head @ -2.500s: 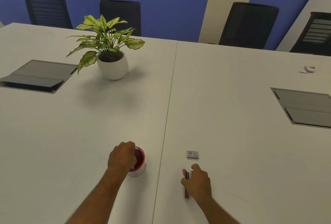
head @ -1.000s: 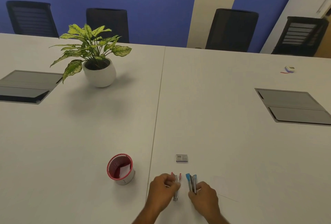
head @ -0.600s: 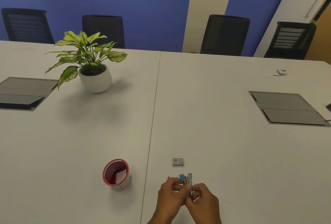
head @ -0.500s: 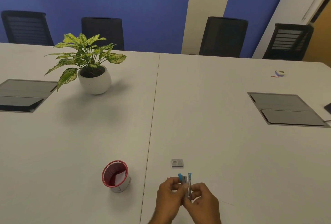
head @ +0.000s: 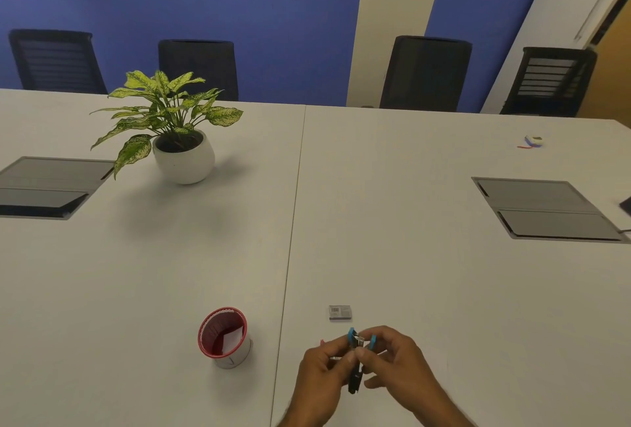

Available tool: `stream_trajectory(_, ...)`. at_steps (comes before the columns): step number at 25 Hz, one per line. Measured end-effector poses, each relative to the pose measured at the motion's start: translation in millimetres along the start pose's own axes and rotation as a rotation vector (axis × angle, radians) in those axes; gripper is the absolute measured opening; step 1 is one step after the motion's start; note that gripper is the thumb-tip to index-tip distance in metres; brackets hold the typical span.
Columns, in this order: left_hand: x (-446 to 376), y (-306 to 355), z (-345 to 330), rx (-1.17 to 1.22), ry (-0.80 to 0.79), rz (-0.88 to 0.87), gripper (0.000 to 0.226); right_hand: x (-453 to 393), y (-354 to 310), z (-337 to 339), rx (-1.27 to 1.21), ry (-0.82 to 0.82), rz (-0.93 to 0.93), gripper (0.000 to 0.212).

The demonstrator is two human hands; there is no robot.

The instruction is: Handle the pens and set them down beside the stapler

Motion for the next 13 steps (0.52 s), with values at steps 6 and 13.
stream_trajectory(6,5.2,2.6,-2.3,-0.011,0.000,-0.063,0.038,5.4,-3.3,-1.4,0.163,0.036,0.068,0.009)
stream_trajectory(13,4.3,-4.7,-15.8,0.049,0.014,-0.035,0.044,16.1,-4.1,-10.3,0.401,0.014,0.205,0.011)
Point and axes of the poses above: each hand's wrist, its own x-axis away from the middle knuckle, its own z-axis out of the back of the hand, y = z × x, the point moved 6 cm from there along -x, towards the middle knuckle, and after that the axes turned 12 degrees about -x, right-handed, at the moved point
